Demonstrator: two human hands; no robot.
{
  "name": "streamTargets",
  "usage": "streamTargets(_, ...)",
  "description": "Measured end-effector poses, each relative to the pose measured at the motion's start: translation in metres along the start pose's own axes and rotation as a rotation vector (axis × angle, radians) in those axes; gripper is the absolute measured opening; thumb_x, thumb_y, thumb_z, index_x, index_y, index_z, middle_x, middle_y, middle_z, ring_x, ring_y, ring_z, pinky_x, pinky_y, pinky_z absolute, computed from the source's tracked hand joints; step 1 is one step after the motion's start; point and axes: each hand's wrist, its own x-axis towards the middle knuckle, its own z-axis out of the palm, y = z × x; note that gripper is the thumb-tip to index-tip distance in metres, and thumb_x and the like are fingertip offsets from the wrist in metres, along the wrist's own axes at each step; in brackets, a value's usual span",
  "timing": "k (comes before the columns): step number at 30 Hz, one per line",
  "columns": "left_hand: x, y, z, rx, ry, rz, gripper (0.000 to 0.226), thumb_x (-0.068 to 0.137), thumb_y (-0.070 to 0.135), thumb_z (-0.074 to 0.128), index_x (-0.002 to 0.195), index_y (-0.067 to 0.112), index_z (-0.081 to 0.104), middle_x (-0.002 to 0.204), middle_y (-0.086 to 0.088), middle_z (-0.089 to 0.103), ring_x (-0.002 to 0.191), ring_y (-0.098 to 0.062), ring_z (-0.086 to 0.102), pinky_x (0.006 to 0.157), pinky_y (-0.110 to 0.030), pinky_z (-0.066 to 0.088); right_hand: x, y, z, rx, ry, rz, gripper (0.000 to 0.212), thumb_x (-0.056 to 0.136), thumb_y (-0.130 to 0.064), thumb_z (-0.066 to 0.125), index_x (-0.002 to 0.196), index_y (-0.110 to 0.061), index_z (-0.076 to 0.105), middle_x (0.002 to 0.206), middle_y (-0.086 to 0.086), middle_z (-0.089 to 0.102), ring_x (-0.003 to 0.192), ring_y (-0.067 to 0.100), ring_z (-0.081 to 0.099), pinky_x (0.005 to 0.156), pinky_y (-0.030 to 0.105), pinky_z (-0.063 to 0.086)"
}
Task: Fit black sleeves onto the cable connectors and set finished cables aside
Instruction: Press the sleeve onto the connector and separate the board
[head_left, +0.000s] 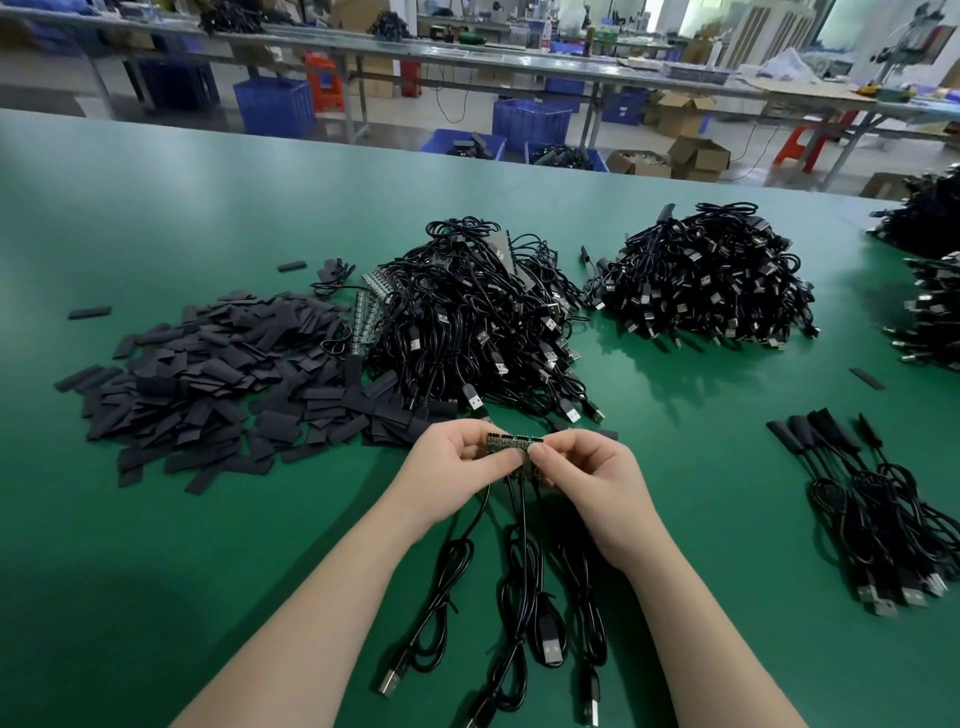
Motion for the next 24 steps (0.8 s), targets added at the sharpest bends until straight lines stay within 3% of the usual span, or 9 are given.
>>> streamTargets(7,0.001,0.001,0.004,-0.070,-0.039,-0.009,0.012,0.089,0.005,0.067,0.095,0.012,0.074,0.088,-0.001,0.075,0.083,-0.011,0.068,0.083,-0.024,0.055,0.002,-0.001,0.000,0.066,-0.055,-0.019,0.015,0.085,-0.017,0.072,0.071,-0.021,0.073,0.066,-0.003,0.059,0.063,0.009,0.049,0.061,0.017,0.044)
streamTargets(14,0.001,0.001,0.004,-0.221,-0.071,-0.053,0.013,0.089,0.000,0.064,0.095,0.009,0.072,0.090,-0.007,0.072,0.084,-0.015,0.064,0.081,-0.025,0.053,0.005,-0.005,-0.004,0.374,-0.109,0.063,0.010,0.082,-0.025,0.073,0.072,-0.022,0.074,0.063,-0.005,0.062,0.060,0.008,0.058,0.058,0.016,0.048)
streamTargets(19,0.000,0.001,0.006,-0.139,-0.006,-0.038,0.014,0.089,0.011,0.070,0.097,0.022,0.072,0.091,0.001,0.075,0.086,-0.012,0.069,0.080,-0.022,0.054,0.007,-0.009,-0.011,0.529,0.286,0.089,0.009,0.074,-0.029,0.073,0.072,-0.021,0.072,0.057,-0.007,0.056,0.049,0.004,0.051,0.053,0.014,0.048)
streamTargets(22,-0.003,-0.003,0.016,0.166,0.112,0.026,0.033,0.086,0.023,0.070,0.113,0.038,0.060,0.098,0.026,0.069,0.090,0.005,0.064,0.080,-0.016,0.050,0.007,-0.013,-0.021,0.460,0.520,0.020,0.012,0.083,-0.028,0.072,0.079,-0.018,0.067,0.061,-0.009,0.057,0.047,0.002,0.049,0.050,0.014,0.046)
streamTargets(24,-0.004,-0.006,0.022,0.409,0.186,0.078,0.048,0.088,0.030,0.068,0.131,0.040,0.049,0.112,0.027,0.060,0.104,0.006,0.056,0.092,-0.022,0.047,0.005,-0.020,-0.024,0.277,0.642,-0.112,0.009,0.093,-0.024,0.067,0.087,-0.019,0.065,0.064,-0.013,0.060,0.049,0.003,0.051,0.051,0.017,0.045)
